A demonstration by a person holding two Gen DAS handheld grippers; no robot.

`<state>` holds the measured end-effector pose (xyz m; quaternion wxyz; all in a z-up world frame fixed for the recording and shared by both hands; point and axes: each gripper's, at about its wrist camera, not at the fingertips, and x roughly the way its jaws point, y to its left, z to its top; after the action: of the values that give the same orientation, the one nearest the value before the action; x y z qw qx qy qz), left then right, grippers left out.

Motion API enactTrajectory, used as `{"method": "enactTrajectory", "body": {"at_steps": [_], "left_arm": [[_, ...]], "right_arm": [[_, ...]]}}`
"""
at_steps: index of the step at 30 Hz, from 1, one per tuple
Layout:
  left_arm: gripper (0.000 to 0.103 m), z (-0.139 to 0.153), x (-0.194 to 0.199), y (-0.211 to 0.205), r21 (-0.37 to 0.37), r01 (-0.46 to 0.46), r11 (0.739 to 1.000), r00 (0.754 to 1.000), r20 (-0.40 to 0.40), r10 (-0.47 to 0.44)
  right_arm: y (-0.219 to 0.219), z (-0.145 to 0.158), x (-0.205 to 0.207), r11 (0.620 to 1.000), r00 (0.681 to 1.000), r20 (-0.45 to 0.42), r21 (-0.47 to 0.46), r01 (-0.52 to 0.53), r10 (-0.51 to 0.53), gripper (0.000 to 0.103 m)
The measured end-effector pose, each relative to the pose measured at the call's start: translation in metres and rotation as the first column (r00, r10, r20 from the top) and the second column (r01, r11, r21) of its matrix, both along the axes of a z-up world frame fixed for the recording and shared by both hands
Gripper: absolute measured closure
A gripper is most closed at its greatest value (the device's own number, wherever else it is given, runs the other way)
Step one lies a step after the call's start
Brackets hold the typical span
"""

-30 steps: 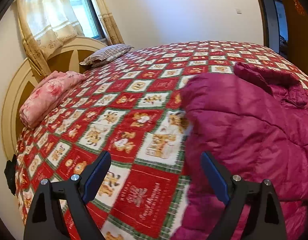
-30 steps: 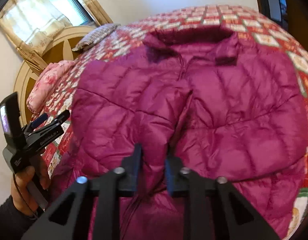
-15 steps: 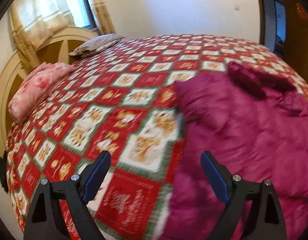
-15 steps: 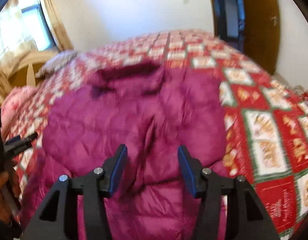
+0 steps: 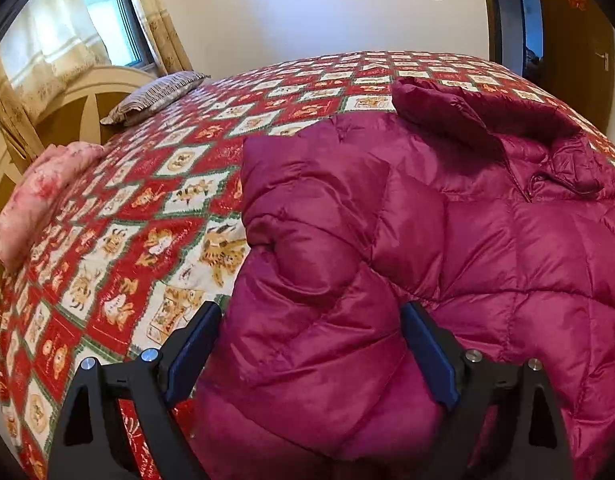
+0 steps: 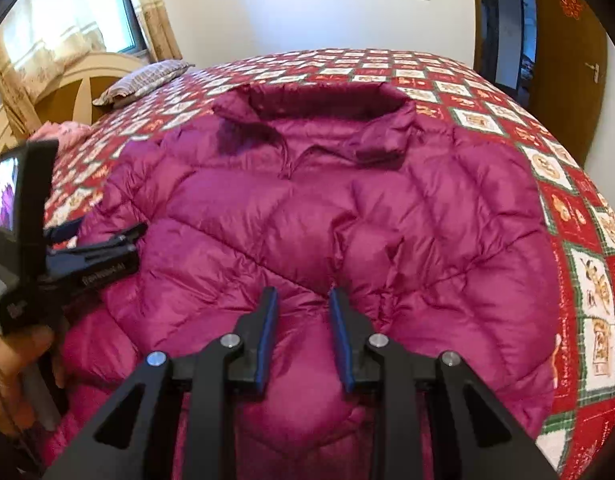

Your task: Fold large clothes

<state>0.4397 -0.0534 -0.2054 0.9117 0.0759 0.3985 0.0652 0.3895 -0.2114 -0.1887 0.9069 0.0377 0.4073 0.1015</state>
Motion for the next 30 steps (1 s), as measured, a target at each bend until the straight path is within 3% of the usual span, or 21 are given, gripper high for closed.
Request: {"method": "enactTrajectory", "body": {"at_steps": [20,23,25,30], "left_arm": [[0.009,-0.008,0.003,0.001,0.005,-0.006,1.0,1.0,-0.005,0.006],[0.009,0.008,-0.001,0.008,-0.042,-0.02,0.999,1.0,-0.023,0.019],[0.009,0.033,-0.009,0.017,-0.11,-0.008,0.994,1.0,0.027,0.011],[0.009,0.072,0.018,0.029,-0.132,-0.021,0.991,0.996,0.088,0.033]], "right_arm": [[0.003,-0.01,-0.005,1.0,1.0,0.015,-0.027,0.01,-0.01,0.074],[0.002,-0.005,-0.005,1.0,1.0,0.009,-0.021,0.0,0.0,0.074],[-0.009,0.01,-0.009,1.0,0.999,0.043,0.02,-0.004,0.003,0.073],[-0.054,0.051,0.001,0.993,0.982,0.151,0.048,0.105,-0.111,0.072]]}}
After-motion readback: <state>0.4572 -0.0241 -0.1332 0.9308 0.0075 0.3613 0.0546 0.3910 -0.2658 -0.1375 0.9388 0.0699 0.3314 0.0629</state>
